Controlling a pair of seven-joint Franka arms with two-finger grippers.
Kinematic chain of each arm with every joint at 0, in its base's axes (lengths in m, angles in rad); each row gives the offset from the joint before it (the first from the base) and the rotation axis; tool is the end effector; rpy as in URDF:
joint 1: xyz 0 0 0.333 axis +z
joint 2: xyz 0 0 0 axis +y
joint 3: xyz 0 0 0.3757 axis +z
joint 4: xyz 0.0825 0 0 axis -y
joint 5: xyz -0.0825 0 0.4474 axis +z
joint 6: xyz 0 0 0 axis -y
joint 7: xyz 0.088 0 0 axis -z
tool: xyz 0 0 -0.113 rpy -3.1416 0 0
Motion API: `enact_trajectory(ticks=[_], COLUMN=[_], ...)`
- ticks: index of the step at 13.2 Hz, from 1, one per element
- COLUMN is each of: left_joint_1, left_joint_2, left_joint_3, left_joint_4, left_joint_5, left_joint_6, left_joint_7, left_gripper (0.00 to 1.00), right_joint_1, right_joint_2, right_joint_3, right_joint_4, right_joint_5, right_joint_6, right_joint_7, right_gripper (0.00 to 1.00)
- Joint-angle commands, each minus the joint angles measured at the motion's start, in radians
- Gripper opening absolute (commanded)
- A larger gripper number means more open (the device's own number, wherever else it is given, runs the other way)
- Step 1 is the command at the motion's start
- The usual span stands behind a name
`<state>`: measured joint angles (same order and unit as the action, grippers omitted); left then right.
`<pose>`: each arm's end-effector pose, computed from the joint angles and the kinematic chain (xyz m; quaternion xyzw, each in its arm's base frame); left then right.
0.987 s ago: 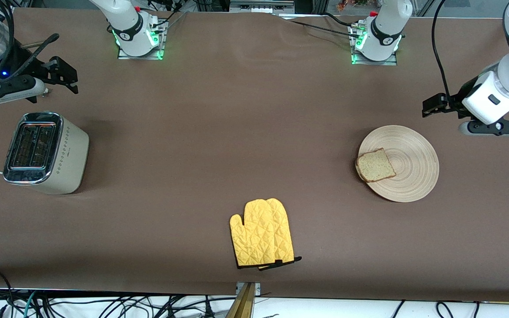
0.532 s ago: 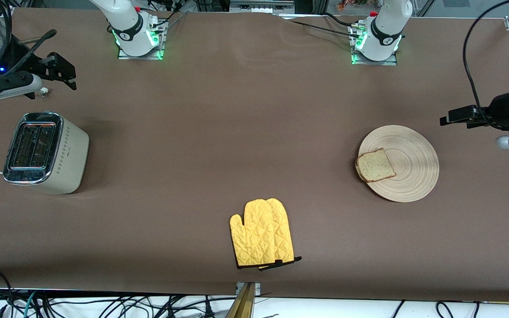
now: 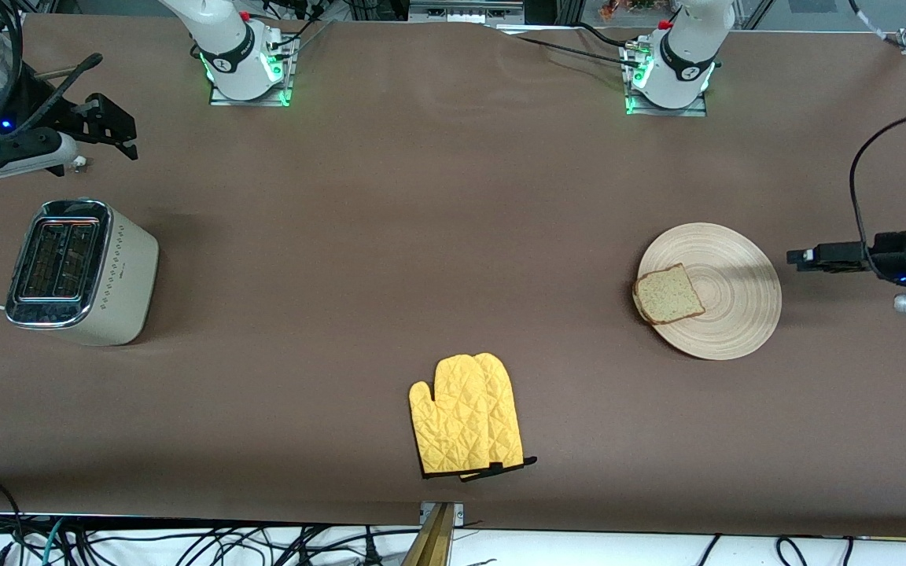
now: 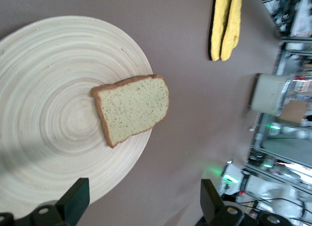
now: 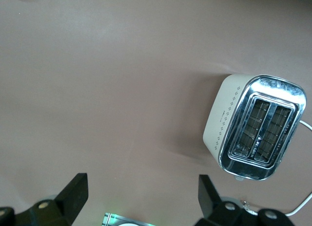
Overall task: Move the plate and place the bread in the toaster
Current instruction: 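Reach the left gripper to the wooden plate rim and grip it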
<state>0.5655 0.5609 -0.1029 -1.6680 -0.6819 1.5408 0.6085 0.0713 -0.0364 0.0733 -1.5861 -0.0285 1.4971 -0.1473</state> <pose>0.6441 0.2486 0.2819 0.8828 0.0369 -0.0965 0.4582 0.5904 0.0835 0.6859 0.9890 0.1446 -0.0264 0.0155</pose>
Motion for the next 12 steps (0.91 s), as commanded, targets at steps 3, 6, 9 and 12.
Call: enact_trajectory(ticks=[3, 6, 9, 12], left_joint_1=[0.034, 0.036, 0.039, 0.043], left_joint_2=[0.138, 0.163, 0.184, 0.23], left_joint_3=[0.012, 0.057, 0.058, 0.058], left_joint_4=[0.082, 0.094, 0.096, 0.097], left_joint_5=[-0.034, -0.002, 0.038, 0.019], left_joint_6=[0.004, 0.044, 0.154, 0.165], left_joint_7=[0.183, 0.249, 0.355, 0.379], left_gripper=[1.0, 1.0, 1.0, 1.0], right_joint_1=[-0.004, -0.004, -0.004, -0.004], right_joint_2=[-0.013, -0.013, -0.013, -0.01], right_joint_3=[0.0, 0.002, 0.002, 0.002], right_joint_4=[-0.008, -0.012, -0.012, -0.015], right_joint_5=[0.013, 0.013, 0.013, 0.013], right_joint_6=[-0.011, -0.009, -0.009, -0.008], right_joint_7=[-0.015, -0.015, -0.015, -0.014], right_gripper=[1.0, 1.0, 1.0, 1.0])
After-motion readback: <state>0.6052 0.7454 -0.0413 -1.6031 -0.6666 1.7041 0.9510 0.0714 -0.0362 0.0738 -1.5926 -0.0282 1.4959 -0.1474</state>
